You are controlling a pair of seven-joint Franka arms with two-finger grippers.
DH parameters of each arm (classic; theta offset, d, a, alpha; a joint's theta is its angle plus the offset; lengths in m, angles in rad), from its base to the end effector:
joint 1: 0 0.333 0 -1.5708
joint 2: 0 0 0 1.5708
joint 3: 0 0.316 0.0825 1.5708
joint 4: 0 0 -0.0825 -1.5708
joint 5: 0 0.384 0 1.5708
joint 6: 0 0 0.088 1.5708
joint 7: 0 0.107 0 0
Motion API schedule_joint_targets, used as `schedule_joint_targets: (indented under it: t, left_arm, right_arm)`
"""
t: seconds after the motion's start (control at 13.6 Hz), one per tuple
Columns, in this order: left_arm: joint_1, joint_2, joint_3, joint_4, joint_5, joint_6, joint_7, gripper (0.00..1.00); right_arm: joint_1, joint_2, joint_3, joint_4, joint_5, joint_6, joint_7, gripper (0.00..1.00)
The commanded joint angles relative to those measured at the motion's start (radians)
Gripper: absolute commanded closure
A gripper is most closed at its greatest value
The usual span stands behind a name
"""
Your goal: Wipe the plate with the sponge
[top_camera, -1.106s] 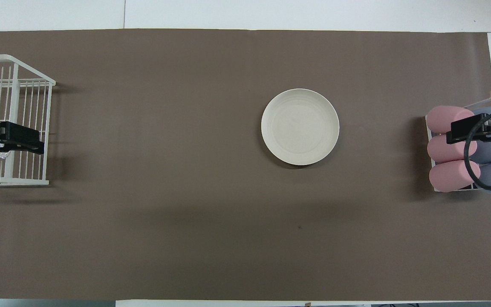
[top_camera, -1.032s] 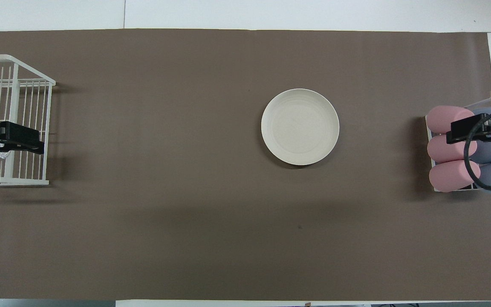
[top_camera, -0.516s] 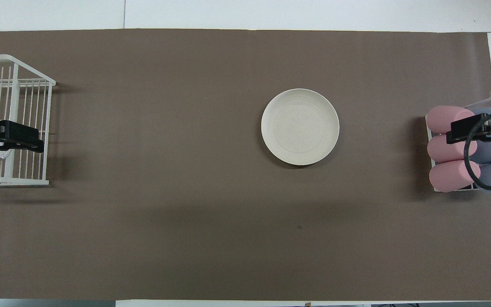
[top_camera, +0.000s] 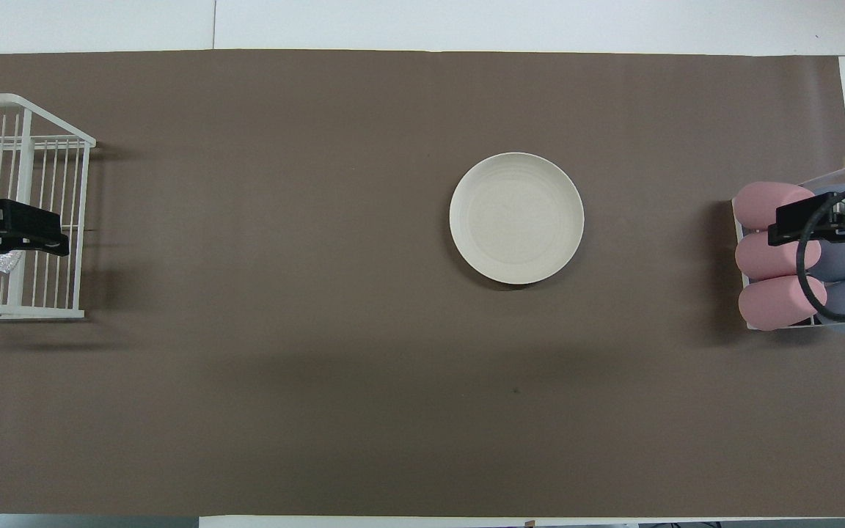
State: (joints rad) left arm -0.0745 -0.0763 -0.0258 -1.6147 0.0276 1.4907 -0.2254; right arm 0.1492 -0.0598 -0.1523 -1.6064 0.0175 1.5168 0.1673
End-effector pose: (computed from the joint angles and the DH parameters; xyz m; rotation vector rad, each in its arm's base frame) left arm 0.5197 -0.0497 0.6382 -3.0978 -0.1966 0.0657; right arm 0.5303 -0.0023 0.6352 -3.1060 0.2636 0.0508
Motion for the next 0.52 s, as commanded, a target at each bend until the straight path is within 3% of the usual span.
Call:
schedule_joint_targets:
  t: [0.0,0.44]
  left_arm:
    - [-0.019,0.000,0.003,-0.060,0.121,0.037,-0.023,0.00]
    - [-0.062,0.133,-0.003,-0.137,0.492,0.103,-0.113,0.00]
  right_arm:
    - [-0.005,-0.005,0.029,0.000,-0.016,0.002,0.118,0.00]
    - [0.012,-0.009,0.033,-0.009,-0.002,-0.024,0.380,0.00]
